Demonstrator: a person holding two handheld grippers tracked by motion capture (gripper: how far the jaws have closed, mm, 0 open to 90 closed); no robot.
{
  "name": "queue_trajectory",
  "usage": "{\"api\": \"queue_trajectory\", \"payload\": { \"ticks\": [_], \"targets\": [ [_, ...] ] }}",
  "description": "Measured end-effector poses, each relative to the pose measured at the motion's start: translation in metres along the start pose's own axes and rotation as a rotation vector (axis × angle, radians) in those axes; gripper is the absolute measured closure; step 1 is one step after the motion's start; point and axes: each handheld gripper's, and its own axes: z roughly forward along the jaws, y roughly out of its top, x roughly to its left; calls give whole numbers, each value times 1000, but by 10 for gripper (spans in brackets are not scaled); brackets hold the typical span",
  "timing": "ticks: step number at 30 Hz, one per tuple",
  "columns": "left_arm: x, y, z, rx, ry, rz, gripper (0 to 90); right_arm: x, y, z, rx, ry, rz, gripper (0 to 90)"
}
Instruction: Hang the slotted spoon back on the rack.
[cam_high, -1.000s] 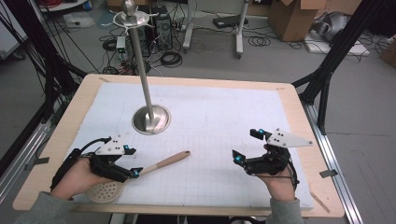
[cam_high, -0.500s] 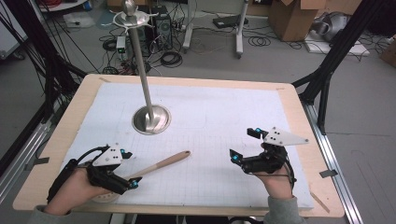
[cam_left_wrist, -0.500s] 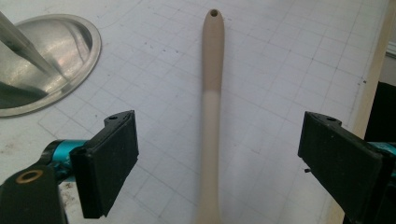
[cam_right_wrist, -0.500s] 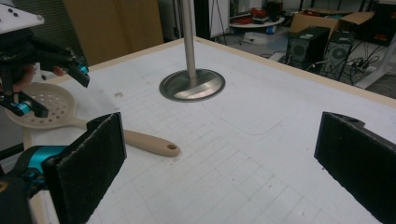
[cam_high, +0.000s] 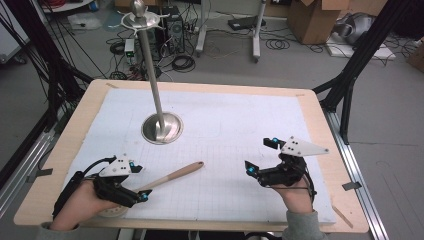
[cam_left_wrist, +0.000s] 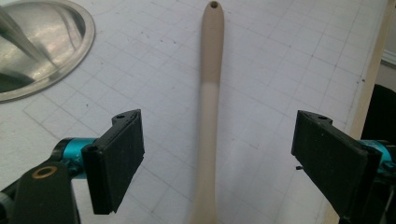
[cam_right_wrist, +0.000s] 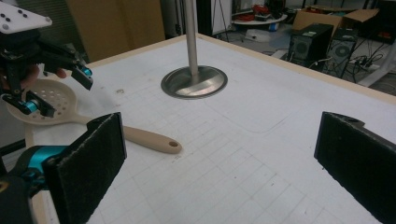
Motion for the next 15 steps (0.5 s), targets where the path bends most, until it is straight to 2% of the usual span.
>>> {"api": "queue_trajectory", "payload": {
  "ticks": [7,11,13,15],
  "targets": [
    [-1,2,8,51,-15,21,211,0,0,-4,-6,0,1,16],
    [2,2,11,97,-15,20,234,1,0,-3,-6,4,-4,17],
    [4,3,12,119,-15,33,280,1,0,-3,-4,5,-8,17],
    [6,5,14,153,-10,43,287,1,-1,-4,-2,6,-4,17]
  ]
}}
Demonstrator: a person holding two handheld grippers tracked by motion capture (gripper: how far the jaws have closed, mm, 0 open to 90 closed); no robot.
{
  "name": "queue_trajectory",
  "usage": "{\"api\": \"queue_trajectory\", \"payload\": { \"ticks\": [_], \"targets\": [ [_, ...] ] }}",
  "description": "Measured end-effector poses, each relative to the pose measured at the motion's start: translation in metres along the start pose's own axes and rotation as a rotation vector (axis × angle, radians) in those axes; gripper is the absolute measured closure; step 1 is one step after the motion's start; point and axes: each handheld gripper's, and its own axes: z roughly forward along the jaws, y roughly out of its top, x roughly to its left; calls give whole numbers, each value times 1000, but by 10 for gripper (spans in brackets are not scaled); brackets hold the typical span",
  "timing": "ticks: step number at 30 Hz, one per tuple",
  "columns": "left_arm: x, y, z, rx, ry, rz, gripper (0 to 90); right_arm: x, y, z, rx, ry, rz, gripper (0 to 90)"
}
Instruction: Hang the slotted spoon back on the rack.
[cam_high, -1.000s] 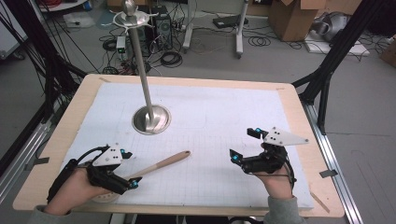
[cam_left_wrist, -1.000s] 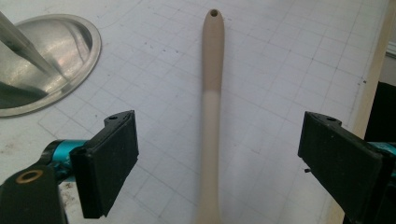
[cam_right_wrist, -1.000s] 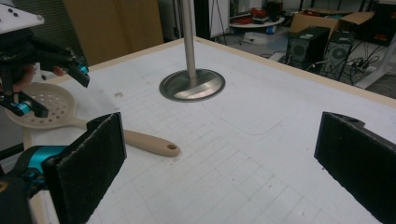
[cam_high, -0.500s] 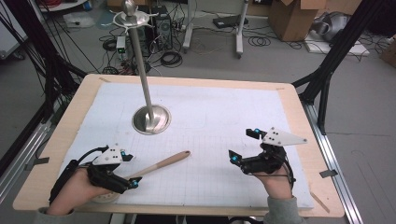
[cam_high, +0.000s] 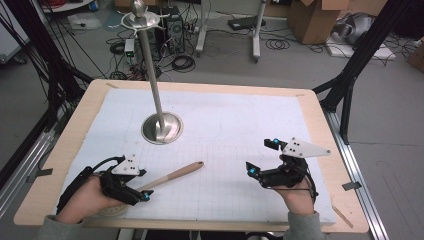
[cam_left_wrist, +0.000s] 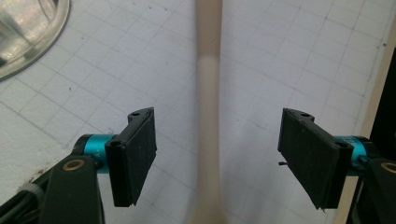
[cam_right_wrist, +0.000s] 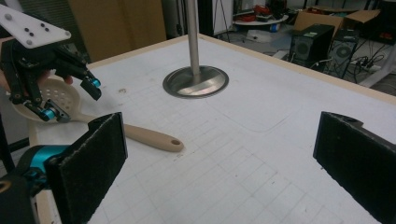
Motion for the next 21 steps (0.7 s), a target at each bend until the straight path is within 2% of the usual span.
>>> {"api": "queue_trajectory", "payload": {
  "ticks": [2,6,11,15,18,21],
  "targets": [
    [1,1,1,28,3,11,313,0,0,0,0,-3,-2,17],
    [2,1,2,51,-1,11,367,-1,0,-1,-3,-1,0,17],
    [3,1,7,94,-11,-5,441,-1,0,-1,-2,0,-3,18],
    [3,3,11,122,-23,-1,498,-1,0,-1,-1,2,-1,18],
    [2,4,14,153,-12,-20,540,-1,0,-1,-1,3,-1,18],
    [3,4,16,170,-11,-20,558,-1,-1,-2,-2,3,1,18]
  ]
}}
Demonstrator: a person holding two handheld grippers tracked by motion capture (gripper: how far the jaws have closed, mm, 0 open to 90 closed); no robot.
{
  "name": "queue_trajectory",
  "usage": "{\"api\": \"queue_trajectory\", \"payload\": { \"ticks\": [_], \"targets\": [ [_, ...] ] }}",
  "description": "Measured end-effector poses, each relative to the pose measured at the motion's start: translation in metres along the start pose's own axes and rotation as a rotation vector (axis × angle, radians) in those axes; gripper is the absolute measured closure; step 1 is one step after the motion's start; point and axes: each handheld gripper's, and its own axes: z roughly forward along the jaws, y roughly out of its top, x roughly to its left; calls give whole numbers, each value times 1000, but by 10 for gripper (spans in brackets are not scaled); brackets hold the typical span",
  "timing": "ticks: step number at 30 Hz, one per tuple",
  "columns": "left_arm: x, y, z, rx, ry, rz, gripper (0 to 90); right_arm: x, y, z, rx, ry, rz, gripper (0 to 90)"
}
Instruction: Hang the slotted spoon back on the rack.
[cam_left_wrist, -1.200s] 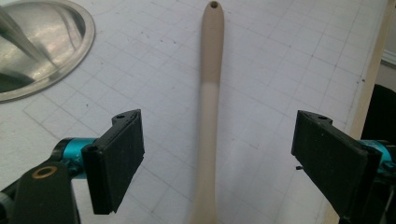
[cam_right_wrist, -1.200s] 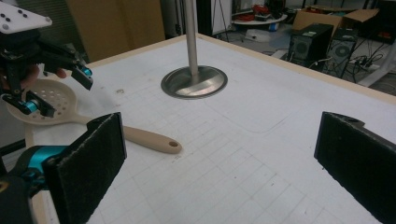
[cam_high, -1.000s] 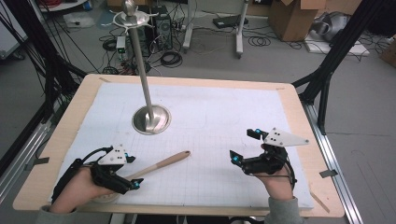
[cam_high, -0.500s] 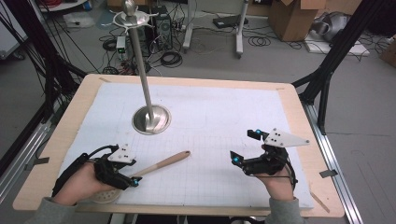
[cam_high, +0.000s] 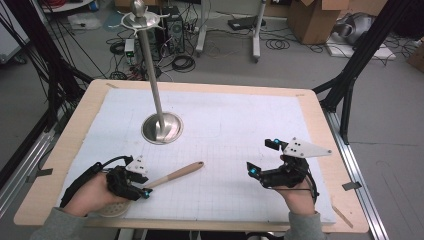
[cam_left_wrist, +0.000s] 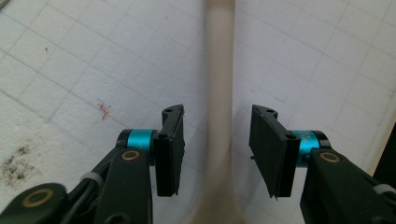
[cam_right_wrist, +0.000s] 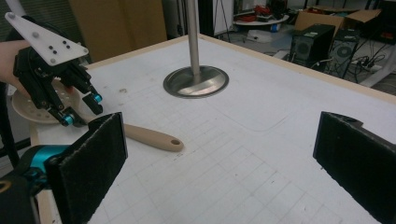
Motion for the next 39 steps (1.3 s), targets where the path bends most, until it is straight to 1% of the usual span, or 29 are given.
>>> {"api": "queue_trajectory", "payload": {
  "ticks": [1,3,5,9,13,15,17,20,21,24,26,27,30,31,36,39],
  "targets": [
    [0,0,1,-1,1,-3,564,-1,0,0,-4,-2,-6,18],
    [1,-1,1,8,-2,5,572,0,0,-1,0,-3,1,18],
    [1,-1,1,8,-7,3,576,0,0,0,-1,-2,-2,18],
    [2,0,3,3,-2,-7,594,1,0,1,4,0,-3,18],
    [2,2,4,5,-2,-3,620,0,0,1,7,-1,-5,18],
    [2,2,4,9,-4,6,633,0,0,0,9,-1,-1,18],
    [1,2,4,2,1,23,659,0,0,0,6,-2,-2,18],
    [0,1,4,-5,-2,29,694,1,0,0,9,-1,-1,18],
    [0,1,4,-11,-7,33,714,1,0,0,8,-1,-4,18],
    [-1,0,4,-16,-4,31,773,2,0,1,10,-1,-5,18],
    [-2,0,4,-21,-2,26,776,2,0,1,12,-1,-2,18],
    [-1,-1,4,-20,-4,31,776,2,0,1,12,-1,-4,18],
    [-2,-1,4,-25,-2,31,777,2,0,1,11,-1,-4,18],
    [-3,-2,4,-26,5,28,778,1,0,1,11,-1,-5,18],
    [-3,-3,3,-32,9,41,778,1,0,0,8,-1,-9,19],
    [-4,-5,2,-49,10,38,778,1,0,0,8,0,-2,18]
  ]
}}
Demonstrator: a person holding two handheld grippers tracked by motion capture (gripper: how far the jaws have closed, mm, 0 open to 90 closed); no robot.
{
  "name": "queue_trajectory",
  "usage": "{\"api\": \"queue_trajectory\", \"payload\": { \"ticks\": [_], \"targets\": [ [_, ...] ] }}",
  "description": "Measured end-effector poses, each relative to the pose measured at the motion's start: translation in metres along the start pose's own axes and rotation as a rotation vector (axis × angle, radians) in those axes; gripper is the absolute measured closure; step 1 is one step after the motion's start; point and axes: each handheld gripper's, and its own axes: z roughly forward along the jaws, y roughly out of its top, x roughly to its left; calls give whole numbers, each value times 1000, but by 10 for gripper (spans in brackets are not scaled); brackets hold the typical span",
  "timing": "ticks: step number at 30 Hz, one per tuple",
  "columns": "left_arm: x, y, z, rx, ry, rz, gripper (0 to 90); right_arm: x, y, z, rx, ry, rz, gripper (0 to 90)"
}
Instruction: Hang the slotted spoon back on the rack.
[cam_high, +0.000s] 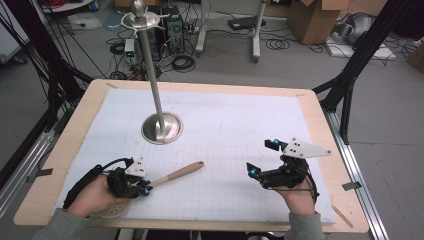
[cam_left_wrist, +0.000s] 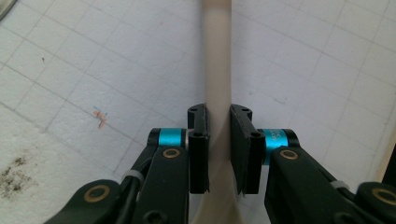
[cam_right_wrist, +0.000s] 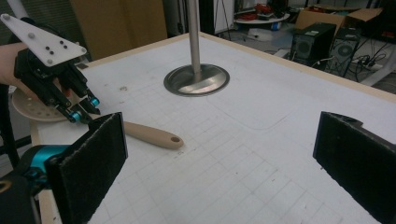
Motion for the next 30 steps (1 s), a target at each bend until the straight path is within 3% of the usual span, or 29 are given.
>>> {"api": "queue_trajectory", "payload": {
  "ticks": [8,13,30],
  "targets": [
    [1,-8,-6,-26,9,-58,778,-1,0,0,2,-2,1,18],
    [5,-16,-14,-38,24,-72,778,-1,0,3,3,-1,-3,18],
    [24,-28,-51,-167,45,-159,778,-3,1,4,1,-2,3,18]
  ]
}}
